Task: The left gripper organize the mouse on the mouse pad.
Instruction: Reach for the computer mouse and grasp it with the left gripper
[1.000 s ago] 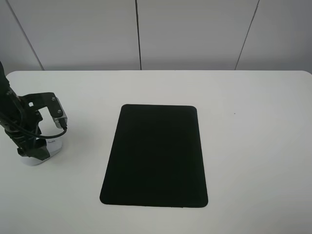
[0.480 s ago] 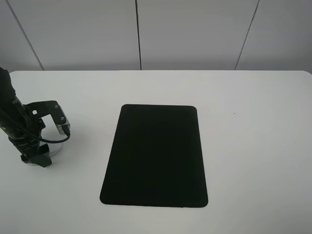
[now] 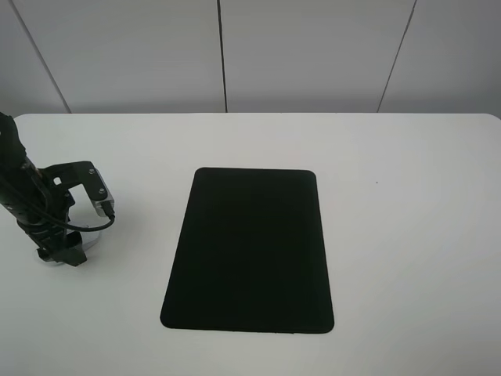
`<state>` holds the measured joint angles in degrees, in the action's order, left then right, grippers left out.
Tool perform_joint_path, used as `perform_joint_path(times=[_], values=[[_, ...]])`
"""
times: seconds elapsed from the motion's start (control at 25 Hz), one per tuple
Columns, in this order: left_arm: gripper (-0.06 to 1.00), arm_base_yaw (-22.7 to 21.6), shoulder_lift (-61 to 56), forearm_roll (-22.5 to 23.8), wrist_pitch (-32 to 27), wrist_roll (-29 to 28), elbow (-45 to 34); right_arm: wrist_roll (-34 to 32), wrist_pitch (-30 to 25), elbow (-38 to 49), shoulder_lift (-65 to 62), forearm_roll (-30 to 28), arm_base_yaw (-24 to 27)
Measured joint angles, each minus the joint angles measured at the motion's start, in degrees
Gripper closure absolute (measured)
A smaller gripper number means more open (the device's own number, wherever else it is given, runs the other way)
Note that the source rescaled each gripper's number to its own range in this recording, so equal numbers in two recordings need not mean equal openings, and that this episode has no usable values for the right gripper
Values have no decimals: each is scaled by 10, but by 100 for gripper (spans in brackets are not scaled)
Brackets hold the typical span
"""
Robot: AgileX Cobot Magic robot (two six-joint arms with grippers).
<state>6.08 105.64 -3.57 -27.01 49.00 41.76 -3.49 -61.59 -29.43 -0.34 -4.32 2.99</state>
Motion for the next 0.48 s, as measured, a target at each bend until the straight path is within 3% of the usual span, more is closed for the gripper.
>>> perform_joint_path(times=[0.4,0.48], values=[[-5,0,5,-2,3,0,0,0,0,0,0,0,0],[10,0,5,-2,2,0,0,0,0,0,0,0,0]])
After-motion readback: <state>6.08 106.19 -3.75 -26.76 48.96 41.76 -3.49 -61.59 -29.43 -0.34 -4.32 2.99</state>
